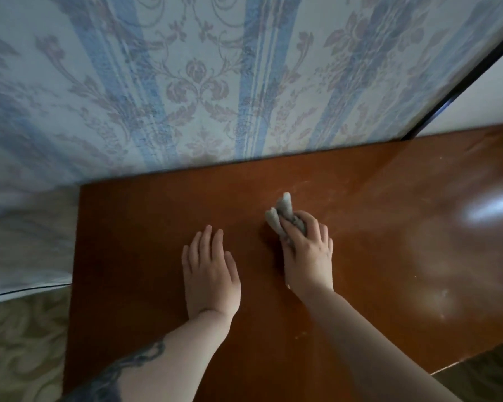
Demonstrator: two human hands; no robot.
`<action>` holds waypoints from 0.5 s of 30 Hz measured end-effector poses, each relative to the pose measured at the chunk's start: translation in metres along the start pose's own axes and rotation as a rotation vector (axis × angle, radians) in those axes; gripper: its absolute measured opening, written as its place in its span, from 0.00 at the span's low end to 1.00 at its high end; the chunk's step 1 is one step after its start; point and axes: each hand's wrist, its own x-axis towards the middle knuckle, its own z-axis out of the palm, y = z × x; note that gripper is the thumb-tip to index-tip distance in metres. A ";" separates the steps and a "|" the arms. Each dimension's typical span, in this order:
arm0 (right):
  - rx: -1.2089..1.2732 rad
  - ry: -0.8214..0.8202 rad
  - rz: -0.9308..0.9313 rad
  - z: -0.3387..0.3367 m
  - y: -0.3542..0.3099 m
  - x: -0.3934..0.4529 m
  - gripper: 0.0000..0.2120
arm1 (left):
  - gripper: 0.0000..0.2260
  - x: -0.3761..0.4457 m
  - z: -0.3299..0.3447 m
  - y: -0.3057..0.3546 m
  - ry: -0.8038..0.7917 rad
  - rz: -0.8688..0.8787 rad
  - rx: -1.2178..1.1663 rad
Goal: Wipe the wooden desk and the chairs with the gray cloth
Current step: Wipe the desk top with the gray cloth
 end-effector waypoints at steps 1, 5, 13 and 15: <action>0.031 -0.031 -0.122 -0.004 0.000 -0.010 0.19 | 0.20 0.000 -0.001 0.000 0.001 0.003 0.001; -0.040 -0.307 -0.685 -0.017 0.026 -0.054 0.10 | 0.21 0.000 -0.002 -0.002 0.026 -0.014 -0.073; 0.027 -0.184 -0.424 -0.003 0.049 0.086 0.08 | 0.19 -0.011 0.015 0.080 0.113 -0.274 -0.137; 0.076 -0.110 -0.386 -0.010 0.044 0.094 0.08 | 0.19 -0.009 0.017 0.082 0.149 -0.379 -0.169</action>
